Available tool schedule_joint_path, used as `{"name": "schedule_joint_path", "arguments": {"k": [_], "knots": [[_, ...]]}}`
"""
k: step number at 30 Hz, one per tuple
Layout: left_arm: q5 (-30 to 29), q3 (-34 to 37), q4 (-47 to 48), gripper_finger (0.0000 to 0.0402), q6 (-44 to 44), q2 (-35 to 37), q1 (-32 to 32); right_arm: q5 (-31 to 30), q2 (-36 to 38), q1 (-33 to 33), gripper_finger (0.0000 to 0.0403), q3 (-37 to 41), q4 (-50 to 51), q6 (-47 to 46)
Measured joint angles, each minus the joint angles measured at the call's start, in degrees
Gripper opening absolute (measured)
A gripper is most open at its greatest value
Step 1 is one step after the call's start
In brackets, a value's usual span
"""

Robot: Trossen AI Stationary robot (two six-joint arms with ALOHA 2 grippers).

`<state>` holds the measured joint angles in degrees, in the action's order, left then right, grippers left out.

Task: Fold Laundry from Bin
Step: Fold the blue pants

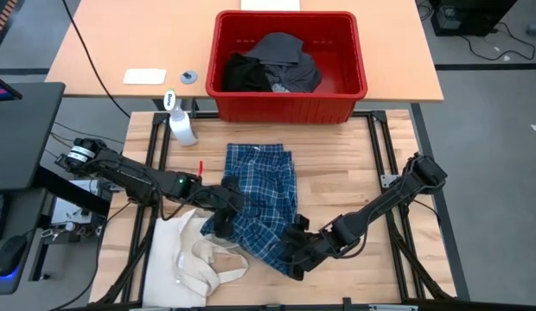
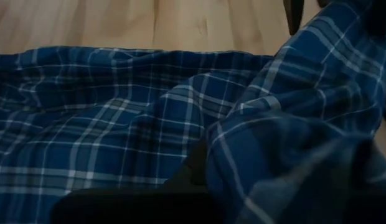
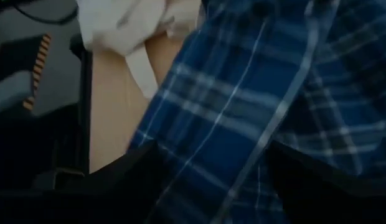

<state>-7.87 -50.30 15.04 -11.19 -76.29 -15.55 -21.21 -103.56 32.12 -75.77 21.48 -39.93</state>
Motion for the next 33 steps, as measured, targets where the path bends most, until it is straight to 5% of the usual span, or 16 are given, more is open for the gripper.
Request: {"name": "schedule_joint_path", "arguments": {"k": [11, 15, 22, 33], "knots": [[-0.64, 0.00, 2.31, 0.0002, -1.08, 0.05, 0.00, 9.42, -3.25, -1.68, 0.0289, 0.00, 3.87, -8.43], [-0.90, 0.00, 2.34, 0.0002, -1.11, 0.35, 0.00, 12.18, -3.25, -2.33, 0.0228, 0.00, 5.21, -5.95], [0.02, 0.00, 4.80, 0.0007, -0.75, 0.82, -0.04, 14.17, -1.51, -3.22, 0.0029, 0.00, 8.87, -1.58], [14.42, -1.99, 0.97, 0.0011, 12.50, 7.16, -6.50, 24.50, 11.22, -2.70, 0.0011, 0.02, 10.89, 8.60]]}}
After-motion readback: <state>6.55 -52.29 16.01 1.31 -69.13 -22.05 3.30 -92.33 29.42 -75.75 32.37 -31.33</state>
